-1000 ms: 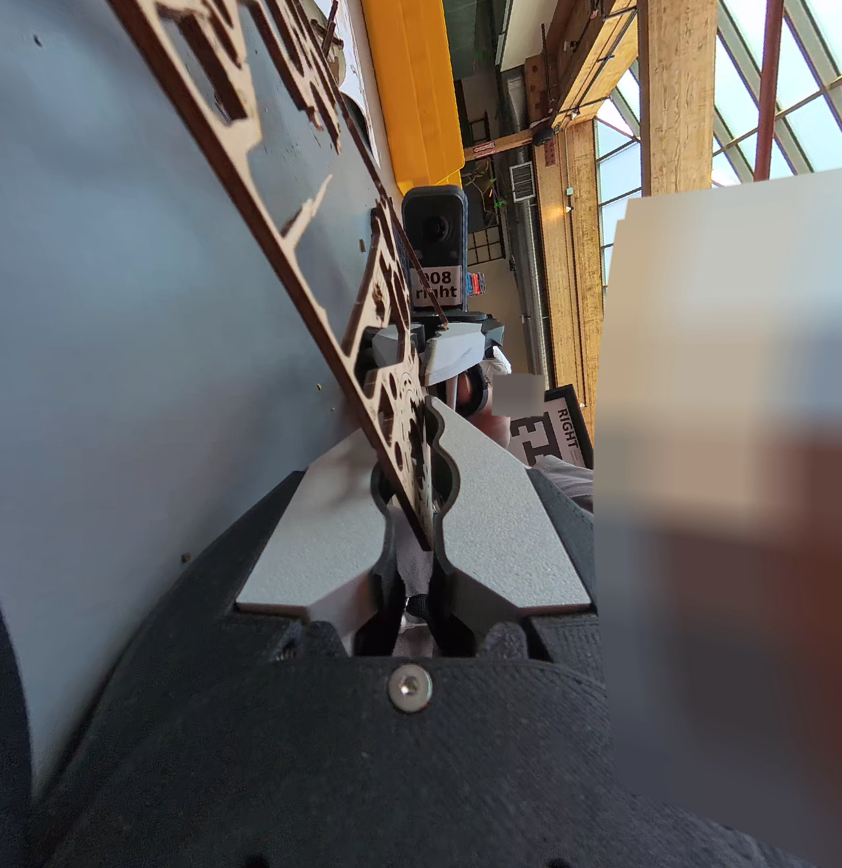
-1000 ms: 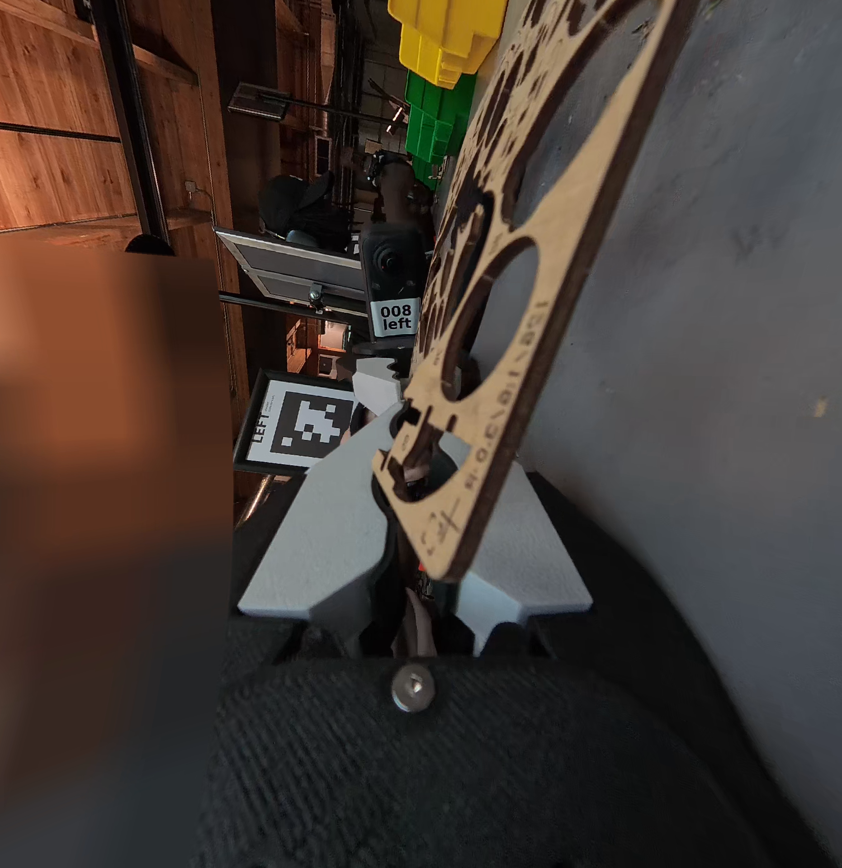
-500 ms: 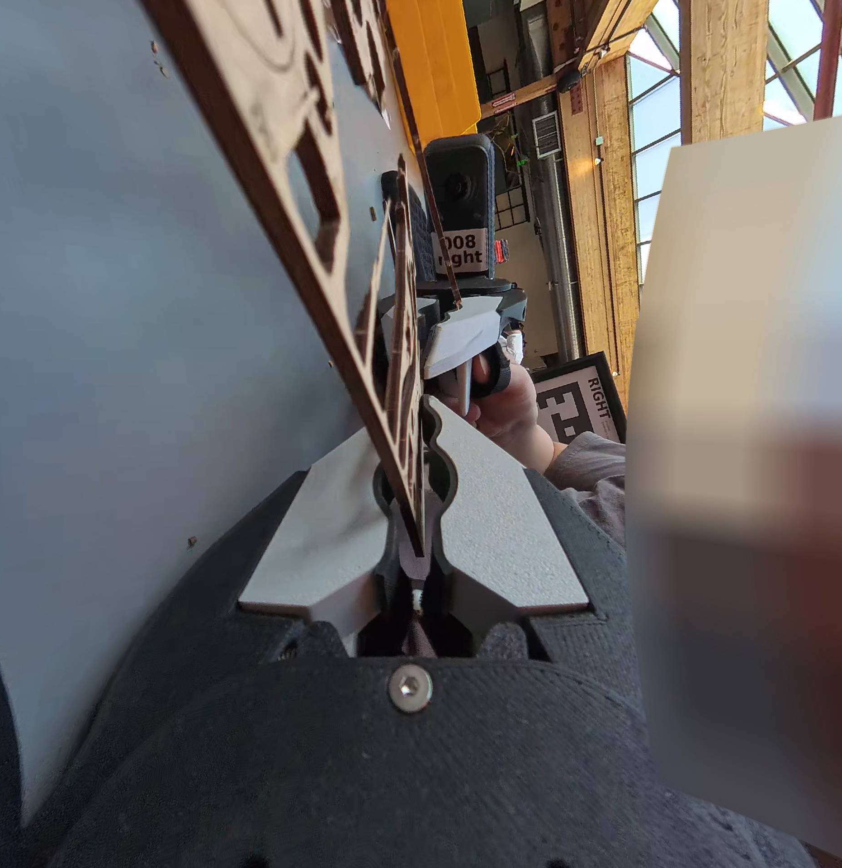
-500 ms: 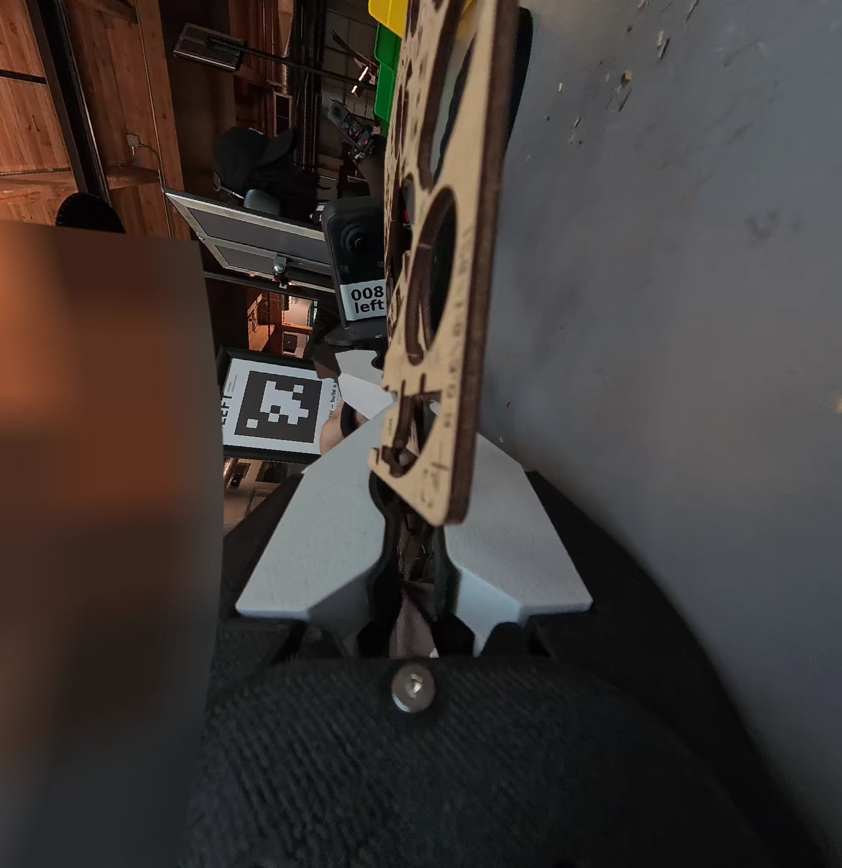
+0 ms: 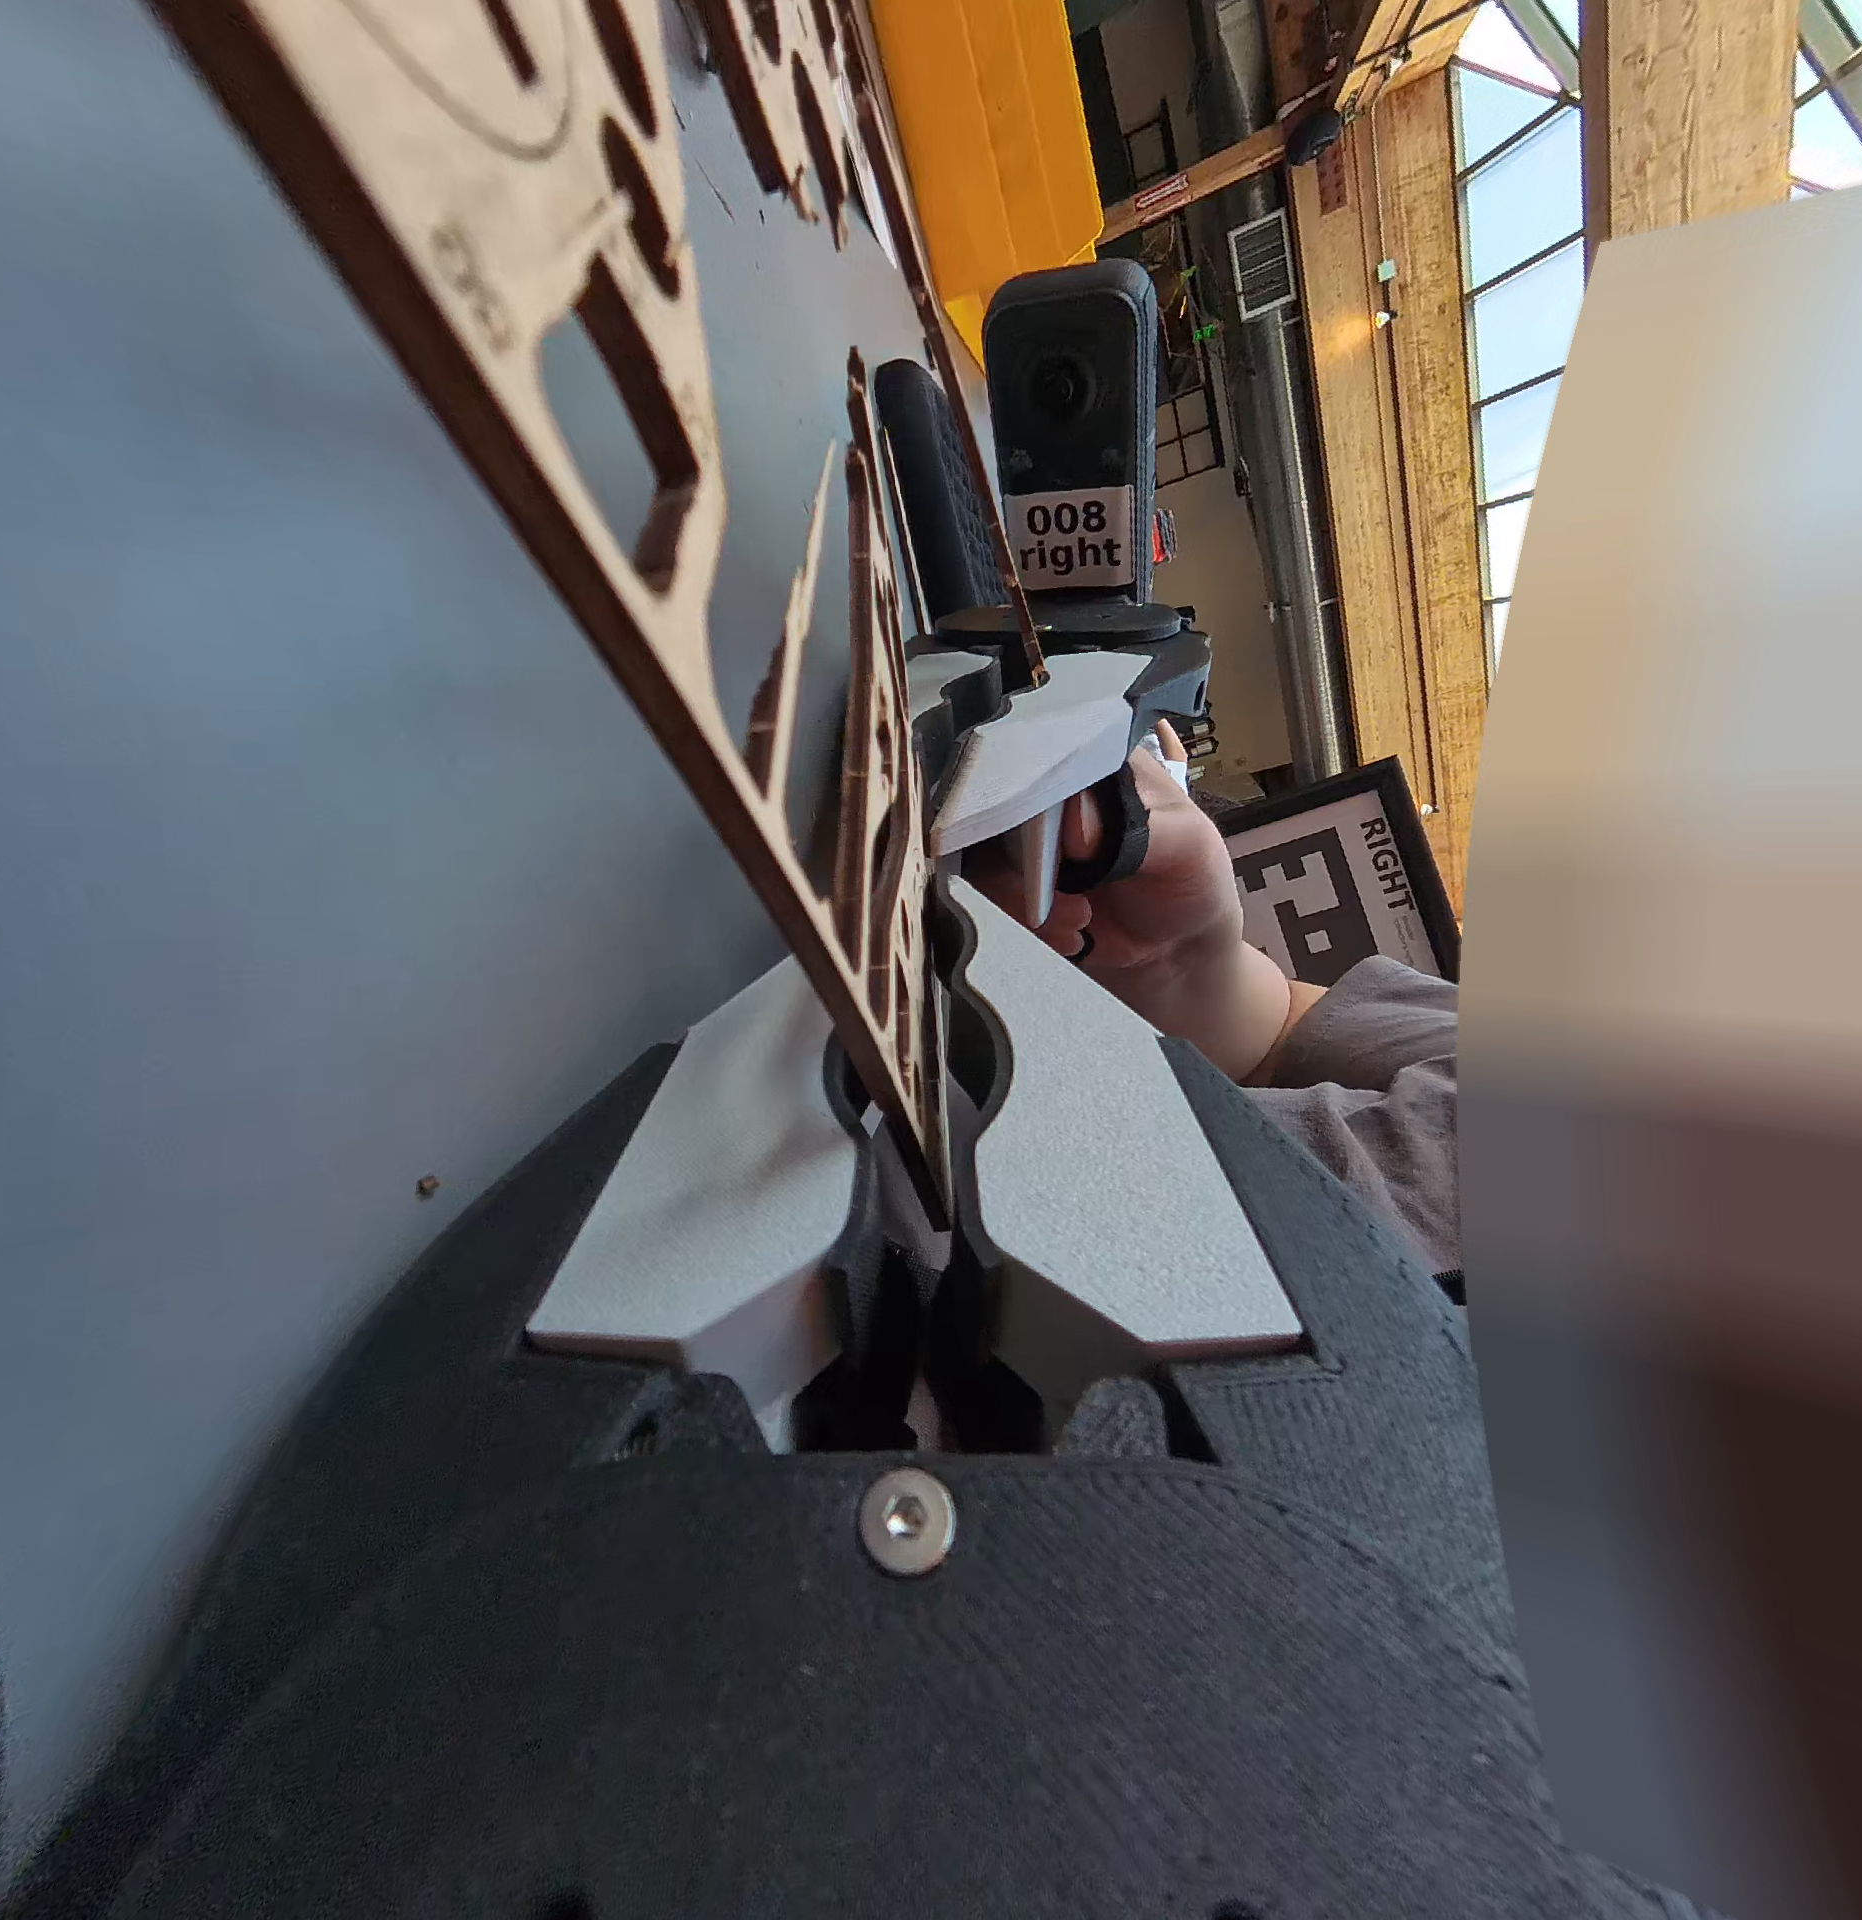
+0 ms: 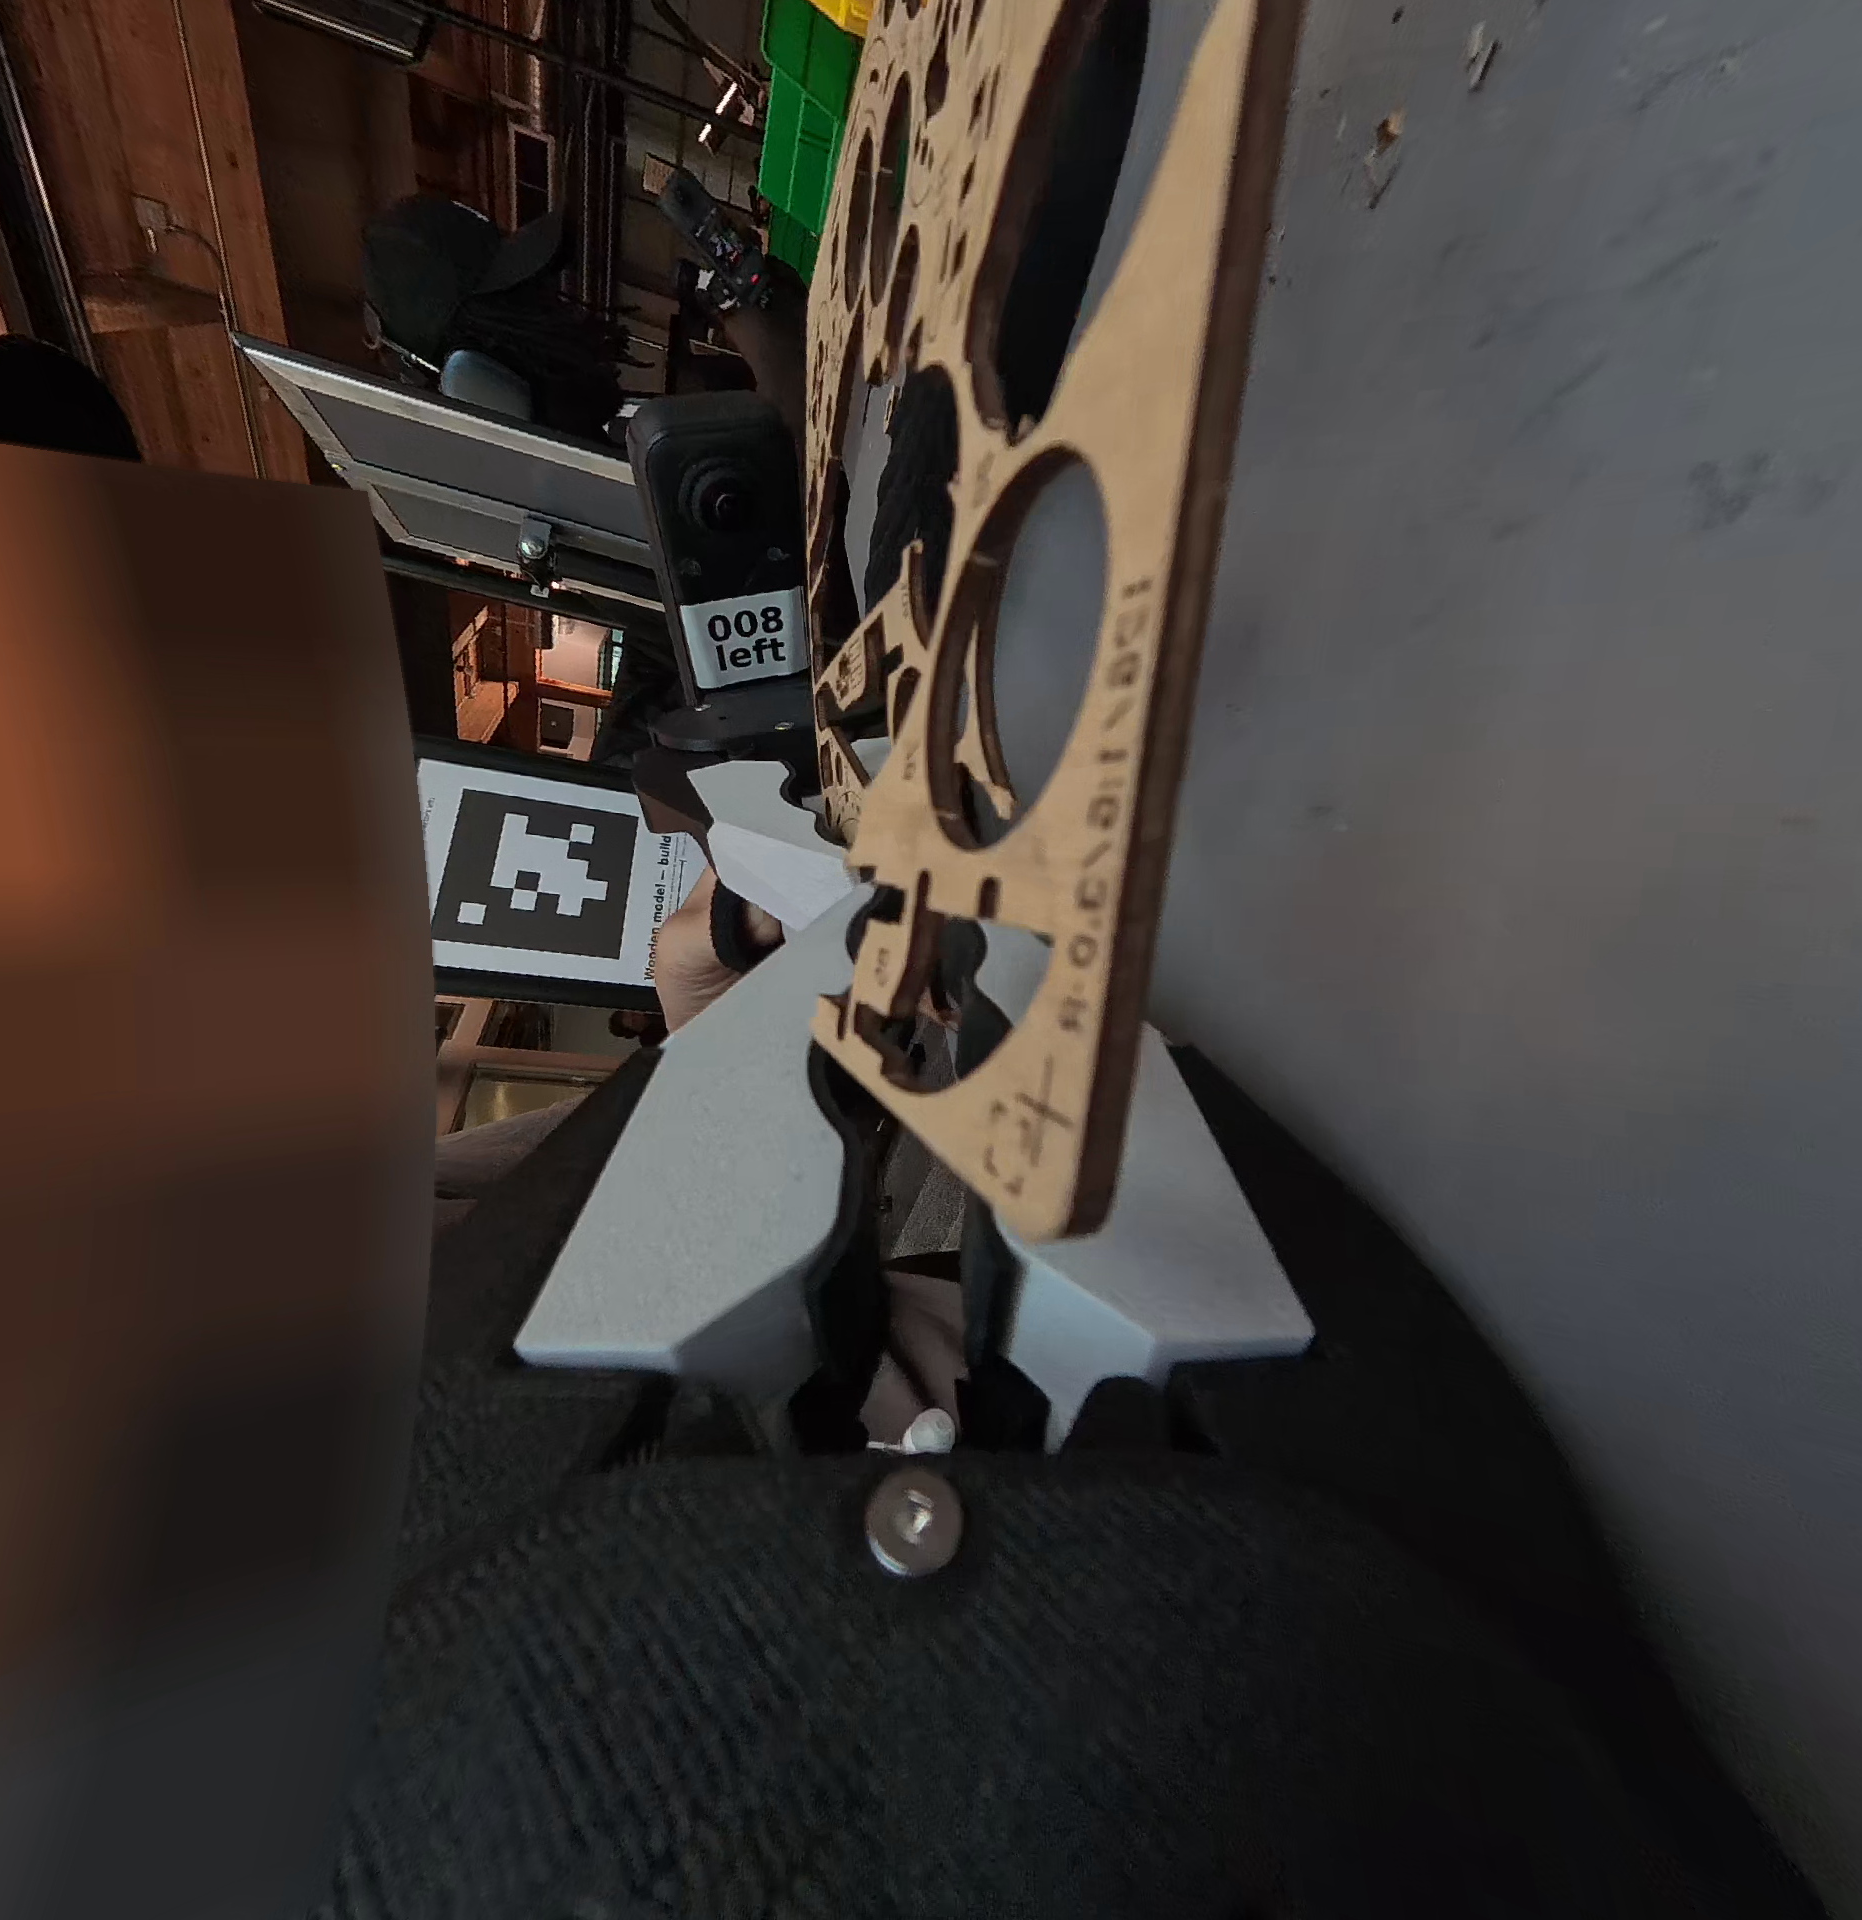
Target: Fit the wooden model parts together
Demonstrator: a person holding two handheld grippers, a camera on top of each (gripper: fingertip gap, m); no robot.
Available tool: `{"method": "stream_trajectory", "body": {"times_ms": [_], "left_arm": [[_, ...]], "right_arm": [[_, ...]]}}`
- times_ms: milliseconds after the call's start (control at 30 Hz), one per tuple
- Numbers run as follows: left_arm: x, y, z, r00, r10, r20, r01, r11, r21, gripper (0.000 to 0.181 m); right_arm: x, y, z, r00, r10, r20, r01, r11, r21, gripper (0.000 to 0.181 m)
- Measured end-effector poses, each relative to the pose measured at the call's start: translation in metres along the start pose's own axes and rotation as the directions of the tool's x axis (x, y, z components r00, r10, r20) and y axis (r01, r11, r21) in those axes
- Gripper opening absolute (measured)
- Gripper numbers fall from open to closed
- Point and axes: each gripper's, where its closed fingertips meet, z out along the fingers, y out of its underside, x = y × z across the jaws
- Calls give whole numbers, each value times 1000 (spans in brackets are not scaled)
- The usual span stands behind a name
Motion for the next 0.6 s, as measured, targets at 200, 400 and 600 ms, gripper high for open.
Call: {"method": "stream_trajectory", "body": {"times_ms": [200,400,600], "left_arm": [[-2,1,1,999,39,28,-40,999,27,1],[-8,4,1,991,86,106,-88,996,14,1],[-8,4,0,989,95,116,-98,995,15,1]], "right_arm": [[2,1,0,999,-25,-22,25,1000,-3,5],[7,4,1,996,-53,-65,51,998,-29,7],[8,5,2,995,-59,-75,56,998,-35,8]]}}
